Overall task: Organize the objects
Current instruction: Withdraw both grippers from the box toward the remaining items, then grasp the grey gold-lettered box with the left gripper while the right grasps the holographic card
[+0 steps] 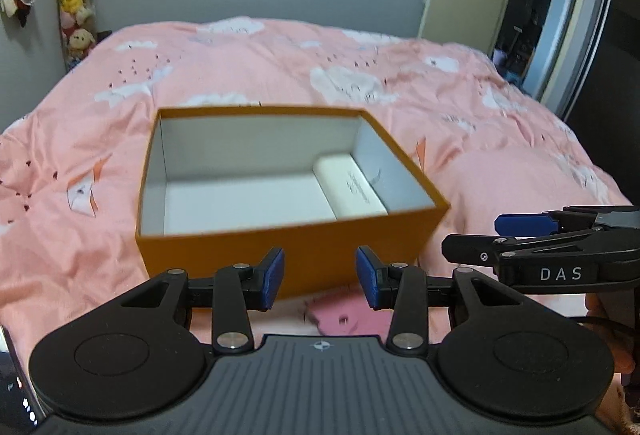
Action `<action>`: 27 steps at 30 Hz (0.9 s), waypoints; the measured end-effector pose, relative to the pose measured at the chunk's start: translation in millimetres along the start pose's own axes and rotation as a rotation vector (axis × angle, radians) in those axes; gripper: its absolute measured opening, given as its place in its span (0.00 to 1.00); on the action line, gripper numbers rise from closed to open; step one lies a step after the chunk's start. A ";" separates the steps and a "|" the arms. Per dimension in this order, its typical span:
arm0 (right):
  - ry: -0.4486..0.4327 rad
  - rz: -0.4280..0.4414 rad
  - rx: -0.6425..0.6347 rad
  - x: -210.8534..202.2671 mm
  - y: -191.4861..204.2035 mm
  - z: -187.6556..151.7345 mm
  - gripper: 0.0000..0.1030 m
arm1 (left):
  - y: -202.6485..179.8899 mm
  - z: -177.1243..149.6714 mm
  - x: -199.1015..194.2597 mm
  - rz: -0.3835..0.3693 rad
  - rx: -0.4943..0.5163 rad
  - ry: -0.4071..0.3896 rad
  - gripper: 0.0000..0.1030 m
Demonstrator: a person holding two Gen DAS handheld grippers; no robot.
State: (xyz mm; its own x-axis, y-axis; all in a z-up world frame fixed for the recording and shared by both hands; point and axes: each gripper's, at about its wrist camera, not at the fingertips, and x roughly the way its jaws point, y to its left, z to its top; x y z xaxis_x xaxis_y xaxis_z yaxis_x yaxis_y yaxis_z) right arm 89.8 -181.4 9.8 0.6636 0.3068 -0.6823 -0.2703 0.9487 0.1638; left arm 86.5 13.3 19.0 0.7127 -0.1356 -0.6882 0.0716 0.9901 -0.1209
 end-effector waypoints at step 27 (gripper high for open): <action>0.219 -0.009 0.159 12.7 -13.5 -81.8 0.50 | 8.9 -52.0 4.9 -0.179 -0.138 0.248 0.43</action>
State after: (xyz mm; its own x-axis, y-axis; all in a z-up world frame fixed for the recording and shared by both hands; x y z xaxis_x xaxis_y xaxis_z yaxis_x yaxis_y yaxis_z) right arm 44.7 -196.5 -59.4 0.4944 0.2908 -0.8191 -0.1403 0.9567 0.2550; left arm 54.4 19.5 -22.6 0.5044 -0.3285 -0.7986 0.0727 0.9377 -0.3398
